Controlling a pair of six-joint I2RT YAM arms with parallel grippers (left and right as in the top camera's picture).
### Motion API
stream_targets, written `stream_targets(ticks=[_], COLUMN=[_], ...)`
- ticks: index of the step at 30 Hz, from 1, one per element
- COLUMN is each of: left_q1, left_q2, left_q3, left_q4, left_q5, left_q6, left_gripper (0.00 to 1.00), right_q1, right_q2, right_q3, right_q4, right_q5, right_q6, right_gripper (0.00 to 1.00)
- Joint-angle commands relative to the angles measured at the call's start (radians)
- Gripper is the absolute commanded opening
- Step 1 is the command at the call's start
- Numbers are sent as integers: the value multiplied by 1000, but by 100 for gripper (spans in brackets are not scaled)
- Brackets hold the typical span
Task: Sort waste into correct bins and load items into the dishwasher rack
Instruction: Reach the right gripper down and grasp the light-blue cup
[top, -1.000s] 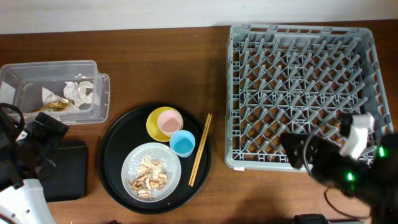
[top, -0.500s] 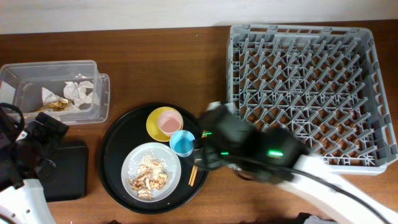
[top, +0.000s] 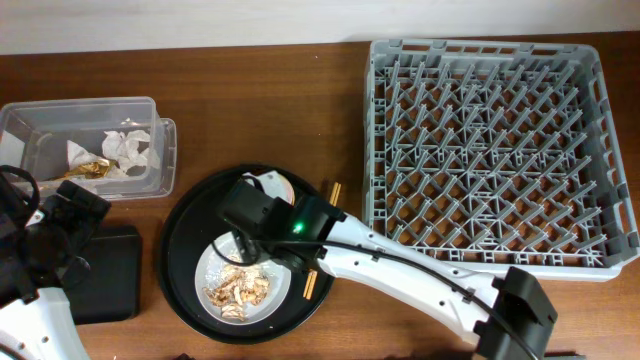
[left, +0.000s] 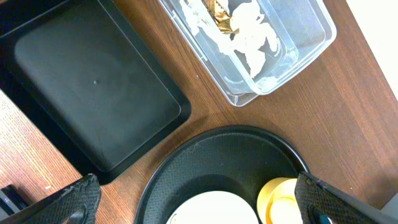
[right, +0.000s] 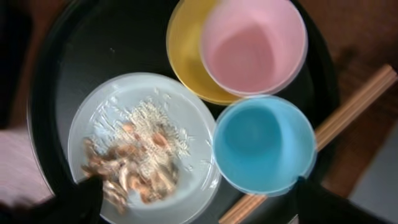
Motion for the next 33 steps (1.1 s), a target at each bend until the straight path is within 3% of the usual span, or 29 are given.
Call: stream_targets(ticks=[1,2,10,13,17,33], left_q1=[5,5,5,5,5,5], left_q2=[-2,-2,-2,-2,-2,-2], left_q3=[0,0,0,0,0,0], left_q4=[2,2,2,2,2,2], left_q5=[-7,-7,-8,-7,-7,-7], left_q6=[-9,-9,-9,-9,-9,-9], left_gripper=[99,99,99,99,99,99], right_q1=[5,7,9,9,15,17], right_q2=[67,87,182,187,187,188], right_q3=[18,18,18,18,3,-40], right_q4=[60,58,24,18,17,13], right_q5=[-2,3,59,62,67,74], right_q6=[12,10,-63,-134,-155,-155], right_gripper=[66,74,70,55,43,29])
